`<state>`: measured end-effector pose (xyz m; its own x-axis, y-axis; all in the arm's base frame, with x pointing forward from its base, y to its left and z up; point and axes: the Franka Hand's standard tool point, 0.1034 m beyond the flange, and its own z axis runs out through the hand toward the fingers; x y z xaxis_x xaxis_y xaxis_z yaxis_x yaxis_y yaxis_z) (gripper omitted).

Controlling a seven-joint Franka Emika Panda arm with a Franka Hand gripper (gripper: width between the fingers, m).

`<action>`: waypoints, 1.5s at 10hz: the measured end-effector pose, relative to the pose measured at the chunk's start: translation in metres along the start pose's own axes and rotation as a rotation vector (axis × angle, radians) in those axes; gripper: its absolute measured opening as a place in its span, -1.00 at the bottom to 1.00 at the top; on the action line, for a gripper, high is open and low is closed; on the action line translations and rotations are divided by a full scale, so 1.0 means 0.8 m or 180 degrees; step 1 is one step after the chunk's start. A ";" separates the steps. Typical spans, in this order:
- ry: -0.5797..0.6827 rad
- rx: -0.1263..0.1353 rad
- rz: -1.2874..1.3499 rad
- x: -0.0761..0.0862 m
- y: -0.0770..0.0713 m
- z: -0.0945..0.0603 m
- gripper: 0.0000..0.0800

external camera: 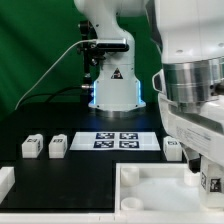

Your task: Assemble one leg

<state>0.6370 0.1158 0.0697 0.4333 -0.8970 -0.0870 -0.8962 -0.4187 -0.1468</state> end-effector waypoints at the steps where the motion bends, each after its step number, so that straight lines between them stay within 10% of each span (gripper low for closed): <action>1: 0.0006 0.0031 -0.0631 -0.010 -0.005 -0.005 0.61; 5: 0.0049 0.0044 -0.2170 -0.009 -0.014 -0.012 0.62; 8: 0.0115 -0.0236 -0.4070 0.004 -0.005 -0.007 0.62; 10: 0.0121 -0.0234 -0.4117 0.006 -0.005 -0.007 0.55; 13: 0.0125 -0.0232 -0.4015 0.006 -0.005 -0.007 -0.27; 15: 0.0135 -0.0204 -0.3429 0.005 -0.005 -0.006 -0.27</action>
Offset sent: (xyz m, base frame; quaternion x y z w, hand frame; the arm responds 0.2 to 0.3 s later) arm 0.0000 0.0000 0.0000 0.0000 0.0000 -0.2667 0.9638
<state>0.6422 0.1132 0.0748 0.9942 -0.0560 0.0916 -0.0494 -0.9961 -0.0736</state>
